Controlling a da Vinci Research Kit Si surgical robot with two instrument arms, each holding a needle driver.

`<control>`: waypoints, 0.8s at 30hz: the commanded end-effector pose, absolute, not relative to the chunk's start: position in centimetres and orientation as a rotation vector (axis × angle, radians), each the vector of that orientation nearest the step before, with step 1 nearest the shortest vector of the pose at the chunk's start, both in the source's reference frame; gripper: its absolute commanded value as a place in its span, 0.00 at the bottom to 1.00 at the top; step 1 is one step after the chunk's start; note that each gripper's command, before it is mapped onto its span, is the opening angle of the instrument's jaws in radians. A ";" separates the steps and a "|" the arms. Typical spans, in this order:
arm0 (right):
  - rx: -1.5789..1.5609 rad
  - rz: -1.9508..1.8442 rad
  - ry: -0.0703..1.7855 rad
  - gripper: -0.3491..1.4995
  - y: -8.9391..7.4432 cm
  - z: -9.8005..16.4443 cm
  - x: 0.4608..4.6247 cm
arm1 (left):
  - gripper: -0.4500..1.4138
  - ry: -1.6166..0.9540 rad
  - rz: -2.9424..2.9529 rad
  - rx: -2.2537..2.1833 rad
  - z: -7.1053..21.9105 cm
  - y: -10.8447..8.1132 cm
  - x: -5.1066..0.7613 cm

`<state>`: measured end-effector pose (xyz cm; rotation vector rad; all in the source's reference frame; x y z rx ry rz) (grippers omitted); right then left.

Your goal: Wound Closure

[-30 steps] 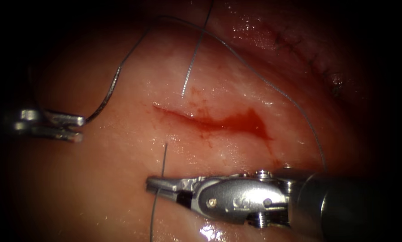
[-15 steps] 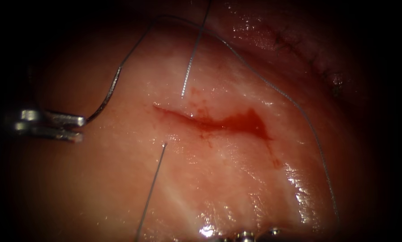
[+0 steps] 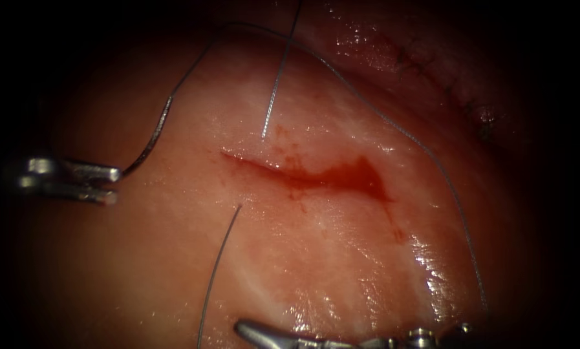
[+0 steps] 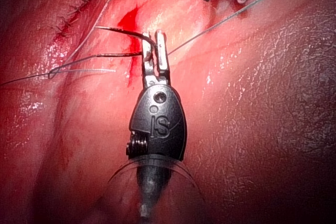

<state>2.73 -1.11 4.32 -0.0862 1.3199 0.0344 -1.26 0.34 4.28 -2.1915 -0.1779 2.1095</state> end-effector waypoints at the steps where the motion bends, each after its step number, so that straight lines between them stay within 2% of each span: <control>1: -0.105 0.064 1.292 0.89 -1.0 4.5 2.56 | 0.00 -0.182 2.106 -2.191 4.3 0.3 -1.31; 5: -0.149 0.135 1.240 0.88 -0.8 4.7 2.52 | 0.00 -0.180 2.107 -2.189 4.3 0.3 -1.32; 15: -0.162 0.159 1.230 0.86 -0.2 5.4 3.13 | 0.00 -0.178 2.108 -2.189 4.4 0.3 -1.33; 24: -0.129 0.101 1.209 0.80 -0.2 5.8 3.28 | 0.00 -0.177 2.108 -2.188 4.4 0.3 -1.35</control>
